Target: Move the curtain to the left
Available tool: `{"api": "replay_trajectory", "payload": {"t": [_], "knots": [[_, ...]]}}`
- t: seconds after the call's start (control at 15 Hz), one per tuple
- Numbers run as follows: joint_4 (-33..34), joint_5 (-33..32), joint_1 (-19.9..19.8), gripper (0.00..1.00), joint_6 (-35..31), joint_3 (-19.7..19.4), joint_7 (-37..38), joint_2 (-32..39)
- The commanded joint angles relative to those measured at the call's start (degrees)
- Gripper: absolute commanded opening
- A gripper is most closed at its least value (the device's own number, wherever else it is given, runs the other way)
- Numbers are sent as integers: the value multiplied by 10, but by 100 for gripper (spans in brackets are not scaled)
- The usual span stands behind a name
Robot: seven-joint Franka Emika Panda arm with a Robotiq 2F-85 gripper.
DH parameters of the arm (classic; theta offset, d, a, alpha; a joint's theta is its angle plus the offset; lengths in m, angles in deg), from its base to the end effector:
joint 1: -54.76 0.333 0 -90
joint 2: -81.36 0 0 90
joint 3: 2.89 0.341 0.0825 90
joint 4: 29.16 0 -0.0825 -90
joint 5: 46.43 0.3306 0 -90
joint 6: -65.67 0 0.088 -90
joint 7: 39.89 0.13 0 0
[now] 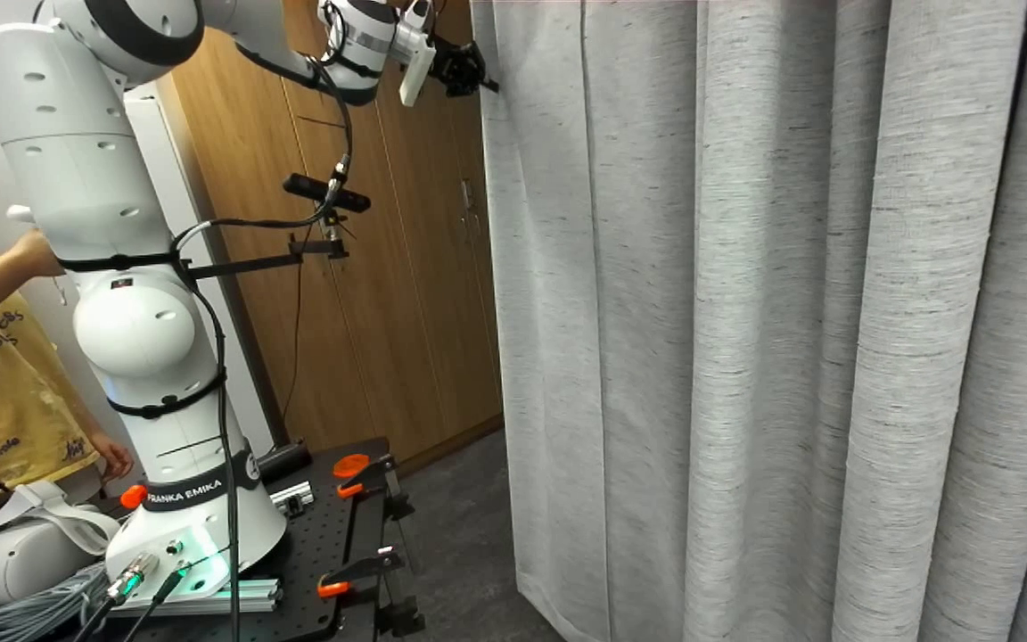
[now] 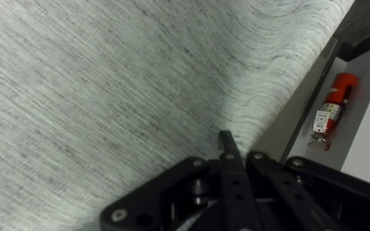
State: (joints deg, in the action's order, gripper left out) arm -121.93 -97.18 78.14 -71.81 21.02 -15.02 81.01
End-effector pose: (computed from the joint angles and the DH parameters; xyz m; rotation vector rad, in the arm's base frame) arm 0.3983 0.4066 0.7216 2.2997 0.9986 1.4944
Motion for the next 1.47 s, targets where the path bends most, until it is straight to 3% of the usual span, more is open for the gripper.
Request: {"api": "replay_trajectory", "payload": {"t": [0.0, 0.47, 0.87, 1.13, 1.33, 1.4], "knots": [[72, -13, 27, 0, -50, 25, -26, 80], [227, -41, 135, 0, -103, 33, -44, 226], [347, 29, 220, 0, -150, 7, -140, 313], [365, 145, 230, 0, -178, 7, -243, 330], [373, 218, 229, 0, -158, -12, -309, 322], [372, 200, 202, 0, -150, 25, -306, 324]]}}
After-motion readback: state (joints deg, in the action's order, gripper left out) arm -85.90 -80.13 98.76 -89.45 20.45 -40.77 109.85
